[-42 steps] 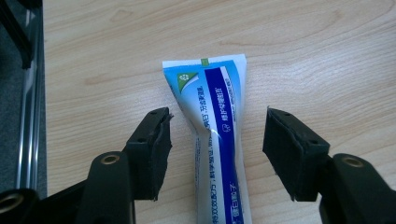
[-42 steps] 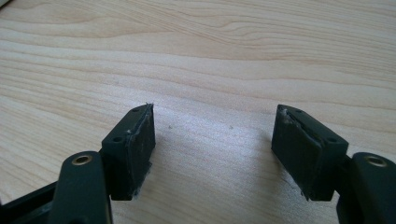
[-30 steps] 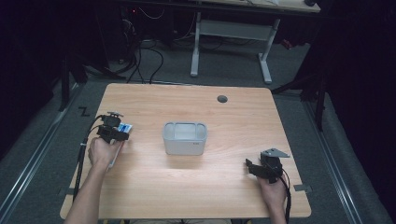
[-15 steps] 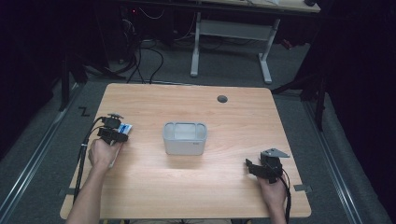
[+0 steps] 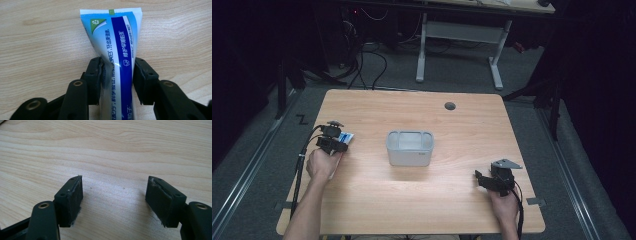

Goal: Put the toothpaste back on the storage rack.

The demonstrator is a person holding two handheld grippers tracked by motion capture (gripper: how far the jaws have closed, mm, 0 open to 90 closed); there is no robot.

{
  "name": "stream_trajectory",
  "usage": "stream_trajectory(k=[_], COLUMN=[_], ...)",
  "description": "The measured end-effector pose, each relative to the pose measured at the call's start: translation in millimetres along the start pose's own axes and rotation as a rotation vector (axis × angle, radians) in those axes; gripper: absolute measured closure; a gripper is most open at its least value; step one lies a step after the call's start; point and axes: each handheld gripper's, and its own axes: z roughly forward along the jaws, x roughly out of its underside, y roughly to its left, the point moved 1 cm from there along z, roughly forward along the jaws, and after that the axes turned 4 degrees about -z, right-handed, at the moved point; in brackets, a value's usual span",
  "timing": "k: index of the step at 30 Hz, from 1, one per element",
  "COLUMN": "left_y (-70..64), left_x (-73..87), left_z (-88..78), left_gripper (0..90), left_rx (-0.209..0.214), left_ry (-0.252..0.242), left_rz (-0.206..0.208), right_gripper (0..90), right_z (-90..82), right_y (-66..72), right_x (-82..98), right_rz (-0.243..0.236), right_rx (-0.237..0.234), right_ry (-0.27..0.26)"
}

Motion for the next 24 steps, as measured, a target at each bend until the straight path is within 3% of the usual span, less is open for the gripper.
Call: stream_trajectory(k=[10, 24], left_y=[4.4, 0.5], left_x=[-0.5, -2.0], left_z=[-4.0, -20.9], left_gripper=[66.2, 71.1], left_rx=[0.033, 0.042], left_ry=[-0.004, -0.041], left_rz=[-0.02, 0.013], right_gripper=[30.3, 30.3], right_z=[0.0, -0.1], right_y=[0.0, -0.2], right_x=[0.0, 0.0], right_rz=[0.001, 0.001], right_rx=[0.0, -0.001], right_ry=[0.001, 0.0])
